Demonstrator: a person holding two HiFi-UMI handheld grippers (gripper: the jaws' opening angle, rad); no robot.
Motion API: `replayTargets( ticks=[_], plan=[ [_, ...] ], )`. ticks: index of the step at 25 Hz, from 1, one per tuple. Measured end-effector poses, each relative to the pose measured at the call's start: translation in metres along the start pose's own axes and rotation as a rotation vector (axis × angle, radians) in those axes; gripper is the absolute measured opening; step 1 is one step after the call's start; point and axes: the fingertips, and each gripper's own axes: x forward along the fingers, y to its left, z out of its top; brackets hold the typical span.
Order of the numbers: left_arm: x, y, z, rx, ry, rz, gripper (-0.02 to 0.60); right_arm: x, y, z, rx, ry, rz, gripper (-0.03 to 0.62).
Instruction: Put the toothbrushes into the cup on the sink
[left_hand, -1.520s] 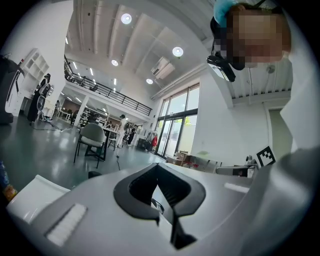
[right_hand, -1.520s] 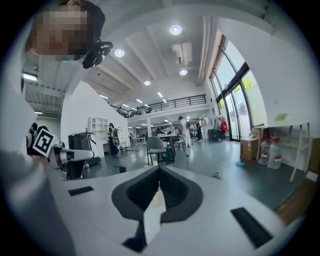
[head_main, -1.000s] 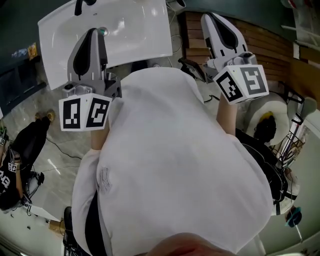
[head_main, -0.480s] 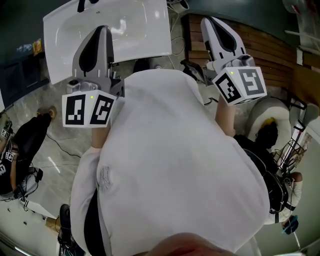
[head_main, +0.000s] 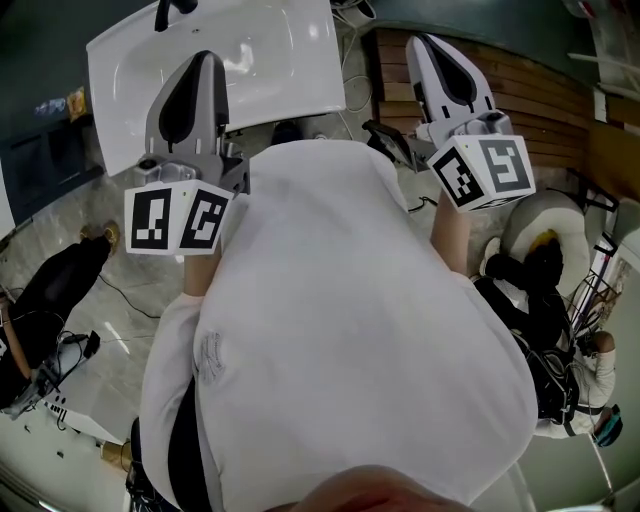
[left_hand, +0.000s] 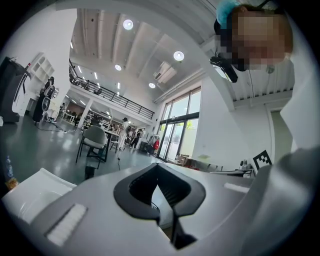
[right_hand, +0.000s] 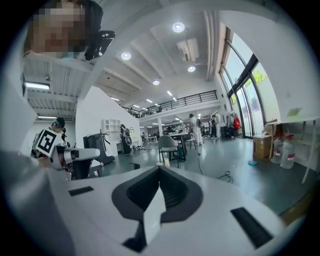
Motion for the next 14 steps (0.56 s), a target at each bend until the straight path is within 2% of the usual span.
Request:
replayTargets(
  ticks=[14],
  plan=[
    [0.006,0.015,0.003,0.004,0.011,-0.036,-0.003,0.012,0.01,-0.001,0.009,-0.009,-0.023,0.011]
  ],
)
